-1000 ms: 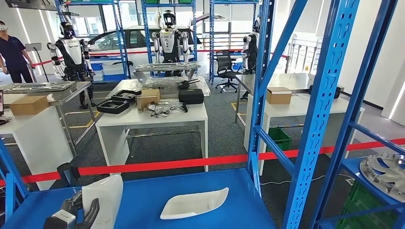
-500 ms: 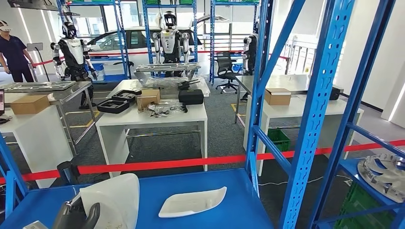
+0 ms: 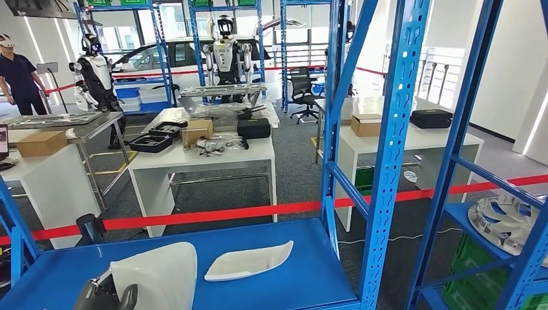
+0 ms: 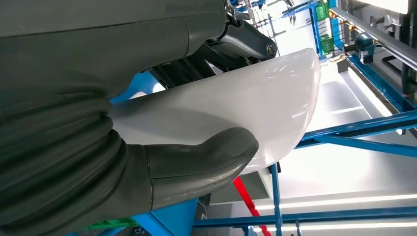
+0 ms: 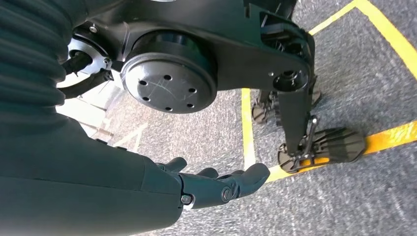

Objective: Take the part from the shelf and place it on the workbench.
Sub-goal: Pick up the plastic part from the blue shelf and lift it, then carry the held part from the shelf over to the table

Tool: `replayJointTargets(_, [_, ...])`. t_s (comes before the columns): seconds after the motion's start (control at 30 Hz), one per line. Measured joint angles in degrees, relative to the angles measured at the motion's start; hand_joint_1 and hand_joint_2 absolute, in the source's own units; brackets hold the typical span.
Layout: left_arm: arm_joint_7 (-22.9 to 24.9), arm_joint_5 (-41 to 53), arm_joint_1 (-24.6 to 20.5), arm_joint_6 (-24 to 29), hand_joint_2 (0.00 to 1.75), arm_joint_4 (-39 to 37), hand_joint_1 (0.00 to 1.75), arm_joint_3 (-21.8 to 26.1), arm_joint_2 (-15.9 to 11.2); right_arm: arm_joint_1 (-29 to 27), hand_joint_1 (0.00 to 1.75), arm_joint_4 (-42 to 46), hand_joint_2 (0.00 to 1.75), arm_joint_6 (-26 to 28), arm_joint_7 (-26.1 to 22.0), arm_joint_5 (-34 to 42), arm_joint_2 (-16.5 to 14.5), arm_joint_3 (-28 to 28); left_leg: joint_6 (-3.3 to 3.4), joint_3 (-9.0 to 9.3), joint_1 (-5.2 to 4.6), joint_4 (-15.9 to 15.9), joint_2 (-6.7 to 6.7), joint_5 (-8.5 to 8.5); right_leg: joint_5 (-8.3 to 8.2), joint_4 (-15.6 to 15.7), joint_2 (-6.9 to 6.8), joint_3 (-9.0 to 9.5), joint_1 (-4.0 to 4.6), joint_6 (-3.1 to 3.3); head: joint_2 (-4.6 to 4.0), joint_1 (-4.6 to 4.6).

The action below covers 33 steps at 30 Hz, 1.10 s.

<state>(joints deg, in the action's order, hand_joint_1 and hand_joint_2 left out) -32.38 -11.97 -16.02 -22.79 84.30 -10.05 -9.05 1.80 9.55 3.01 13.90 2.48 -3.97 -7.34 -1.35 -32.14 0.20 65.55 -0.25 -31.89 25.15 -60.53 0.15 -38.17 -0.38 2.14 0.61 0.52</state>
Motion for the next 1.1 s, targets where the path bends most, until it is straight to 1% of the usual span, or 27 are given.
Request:
replayJointTargets(0.03, [0.0,0.0,0.0,0.0,1.75,0.4,1.75,0.0,0.0,0.0,0.00,0.0,1.75,0.0,0.0,0.0,-0.1,-0.1,0.34,2.64,-0.24,-3.7,0.00,0.21,-0.48,0.1,0.03,-0.24,0.04,-0.23,0.01,-0.03])
replayJointTargets(0.07, [0.0,0.0,0.1,0.0,1.75,0.7,1.75,-0.1,0.0,0.0,0.00,0.0,1.75,0.0,0.0,0.0,-0.1,-0.1,0.60,4.27,-0.50,-6.4,-0.02,0.06,-0.97,0.2,0.05,-0.33,-0.01,-0.53,0.01,-0.03])
replayJointTargets(0.1, [0.0,0.0,0.1,0.0,1.75,1.0,1.75,-0.1,0.1,0.0,0.00,0.0,1.75,0.1,0.0,0.0,-0.1,-0.1,0.76,4.81,-0.75,-7.7,-0.02,-0.15,-1.46,0.4,0.06,-0.34,-0.11,-0.88,0.01,-0.03])
replayJointTargets(0.17, [0.2,0.1,0.2,0.0,1.75,1.4,1.75,-0.3,0.1,-0.1,0.00,0.0,1.75,0.1,0.0,0.1,-0.2,-0.1,1.28,4.22,-0.83,-8.4,0.10,0.91,-2.24,0.8,0.13,-0.45,-0.33,-1.61,0.00,0.02])
replayJointTargets(0.2, [0.3,0.1,0.3,0.0,1.75,1.5,1.75,-0.4,0.2,-0.2,0.00,0.0,1.75,0.2,0.0,0.1,-0.2,-0.1,1.72,3.85,-0.71,-8.7,0.19,1.59,-1.56,0.4,0.17,-0.80,-0.34,-1.92,-0.01,-0.02])
replayJointTargets(0.27, [0.4,0.2,0.4,0.0,1.75,1.7,1.75,-0.7,0.4,-0.2,0.00,0.0,1.75,0.3,0.3,0.1,-0.3,-0.1,2.43,2.75,-0.38,-9.1,0.37,3.16,2.81,-3.2,0.18,-2.18,-0.34,-2.36,-0.01,-0.16])
replayJointTargets(0.33, [0.4,0.3,0.8,0.0,1.75,1.8,1.75,-0.8,0.5,-0.2,0.00,0.0,1.75,0.3,0.6,0.1,-0.3,-0.1,2.66,1.06,-0.40,-8.8,0.42,4.44,8.06,-10.1,0.11,-3.83,-0.32,-2.71,0.00,-0.32])
replayJointTargets(0.37, [0.5,0.3,1.0,0.0,1.75,1.9,1.75,-0.8,0.5,-0.2,0.00,0.0,1.75,0.3,0.6,0.1,-0.3,-0.1,2.63,0.08,-0.41,-8.5,0.48,4.99,9.07,-13.0,0.11,-4.10,-0.34,-2.87,0.00,-0.38])
replayJointTargets(0.4, [0.5,0.3,1.2,0.0,1.75,1.9,1.75,-0.8,0.5,-0.2,0.00,0.0,1.75,0.3,0.6,0.1,-0.3,-0.1,2.56,-0.94,-0.40,-8.1,0.52,5.49,8.82,-14.4,0.11,-3.60,-0.35,-2.97,0.00,-0.40])
replayJointTargets(0.43, [0.5,0.4,1.3,0.0,1.75,1.9,1.75,-0.8,0.5,-0.2,0.00,0.0,1.75,0.3,0.6,0.1,-0.3,-0.1,2.42,-1.96,-0.35,-7.7,0.55,5.91,7.62,-13.7,0.10,-2.13,-0.39,-3.04,0.00,-0.43])
replayJointTargets(0.47, [0.5,0.4,1.5,0.0,1.75,1.9,1.75,-0.8,0.5,-0.2,0.00,0.0,1.75,0.3,0.6,0.1,-0.3,-0.1,2.22,-2.93,-0.28,-7.2,0.56,6.27,6.22,-11.1,0.08,0.32,-0.45,-3.09,0.00,-0.46])
replayJointTargets(0.53, [0.5,0.4,1.8,0.0,1.75,2.2,1.75,-0.8,0.5,0.0,0.00,0.0,1.75,0.3,0.6,0.0,-0.3,-0.1,1.62,-4.45,-0.25,-6.2,0.55,6.84,5.98,-3.9,0.12,5.63,-0.42,-2.85,0.00,-0.46])
replayJointTargets(0.57, [0.4,0.4,1.9,0.0,1.75,2.4,1.75,-0.8,0.5,0.0,0.00,0.0,1.75,0.2,0.5,0.0,-0.3,-0.1,1.28,-4.83,-0.28,-5.8,0.55,7.09,6.51,-1.3,0.18,7.26,-0.33,-2.53,0.00,-0.42])
replayJointTargets(0.6, [0.4,0.3,2.0,0.0,1.75,2.6,1.75,-0.8,0.4,0.0,0.00,0.0,1.75,0.1,0.5,0.0,-0.3,-0.1,0.92,-5.01,-0.33,-5.6,0.54,7.41,7.11,-0.1,0.24,7.91,-0.19,-2.09,0.00,-0.38])
replayJointTargets(0.67, [0.3,0.3,2.3,-0.1,1.75,2.9,1.75,-0.8,0.4,0.1,0.00,0.0,1.75,0.0,0.4,0.0,-0.3,-0.1,0.20,-5.09,-0.31,-5.7,0.48,8.08,6.47,0.2,0.20,7.56,-0.12,-1.11,0.01,-0.32])
replayJointTargets(0.7, [0.4,0.3,2.5,-0.1,1.75,3.0,1.75,-0.8,0.4,0.1,0.00,0.0,1.75,0.0,0.4,0.0,-0.3,-0.1,-0.14,-5.37,-0.25,-5.5,0.41,7.72,5.93,0.3,0.10,7.18,-0.18,-0.65,-0.01,-0.29])
replayJointTargets(0.73, [0.6,0.4,2.7,-0.3,1.75,3.1,1.75,-0.8,0.3,0.2,0.00,0.0,1.75,0.1,0.4,0.0,-0.3,-0.1,-0.46,-5.85,-0.17,-4.5,0.33,6.30,5.30,0.5,-0.02,6.65,-0.27,-0.21,-0.01,-0.24])
replayJointTargets(0.77, [0.7,0.4,2.8,-0.4,1.75,3.2,1.75,-0.8,0.3,0.2,0.00,0.0,1.75,0.1,0.4,0.0,-0.3,-0.1,-0.75,-6.55,-0.06,-2.4,0.27,3.90,4.61,0.7,-0.13,5.98,-0.38,0.13,-0.02,-0.16])
replayJointTargets(0.83, [1.0,0.5,2.9,-0.5,1.75,3.3,1.75,-0.9,0.3,0.2,0.00,0.0,1.75,0.3,0.4,0.0,-0.3,-0.2,-1.22,-8.13,0.10,4.3,0.24,-1.71,3.29,0.6,-0.23,4.44,-0.33,0.39,-0.02,-0.03])
replayJointTargets(0.87, [1.1,0.6,3.0,-0.5,1.75,3.3,1.75,-0.9,0.4,0.2,0.00,0.0,1.75,0.4,0.4,0.0,-0.3,-0.2,-1.36,-8.56,0.14,7.5,0.25,-3.13,2.60,0.6,-0.27,3.61,-0.29,0.37,-0.02,0.01])
replayJointTargets(0.9, [1.2,0.6,3.1,-0.6,1.75,3.3,1.75,-0.9,0.4,0.2,0.00,0.0,1.75,0.4,0.4,0.1,-0.3,-0.3,-1.40,-8.35,0.16,9.5,0.24,-3.19,1.92,0.6,-0.30,2.76,-0.25,0.32,-0.02,0.03])
replayJointTargets(0.93, [1.3,0.6,3.2,-0.6,1.75,3.3,1.75,-0.9,0.4,0.2,0.00,0.0,1.75,0.4,0.4,0.1,-0.3,-0.3,-1.33,-7.24,0.16,9.7,0.24,-2.08,1.25,0.6,-0.32,1.91,-0.21,0.23,-0.02,0.07])
replayJointTargets(0.97, [1.4,0.6,3.2,-0.7,1.75,3.4,1.75,-0.9,0.5,0.2,0.00,0.0,1.75,0.4,0.4,0.1,-0.3,-0.3,-1.14,-5.04,0.16,7.6,0.23,-0.49,0.60,0.5,-0.32,1.13,-0.18,0.12,-0.02,0.10])
replayJointTargets(1.0, [1.4,0.6,3.2,-0.7,1.75,3.5,1.75,-0.9,0.5,0.2,0.00,0.0,1.75,0.4,0.4,0.1,-0.3,-0.4,-0.86,-1.97,0.15,4.0,0.19,0.60,0.00,0.5,-0.31,0.53,-0.16,-0.02,-0.02,0.11])
replayJointTargets(1.03, [1.5,0.6,3.1,-0.8,1.75,3.6,1.75,-0.9,0.5,0.2,0.00,0.0,1.75,0.4,0.4,0.1,-0.3,-0.4,-0.54,1.49,0.02,-0.6,0.14,0.73,-0.56,0.5,-0.26,0.06,-0.10,-0.25,-0.02,0.14])
replayJointTargets(1.07, [1.5,0.6,3.1,-0.8,1.75,3.8,1.75,-0.9,0.6,0.2,0.00,0.0,1.75,0.4,0.4,0.1,-0.3,-0.5,-0.22,4.17,-0.14,-4.5,0.08,0.30,-1.14,0.6,-0.23,-0.20,-0.07,-0.54,-0.01,0.11])
replayJointTargets(1.1, [1.5,0.6,3.0,-0.9,1.75,4.0,1.75,-0.9,0.6,0.3,0.00,0.0,1.75,0.4,0.4,0.1,-0.3,-0.5,0.10,5.72,-0.37,-7.1,0.02,-0.31,-1.71,0.7,-0.21,-0.32,-0.11,-0.85,-0.01,0.11])
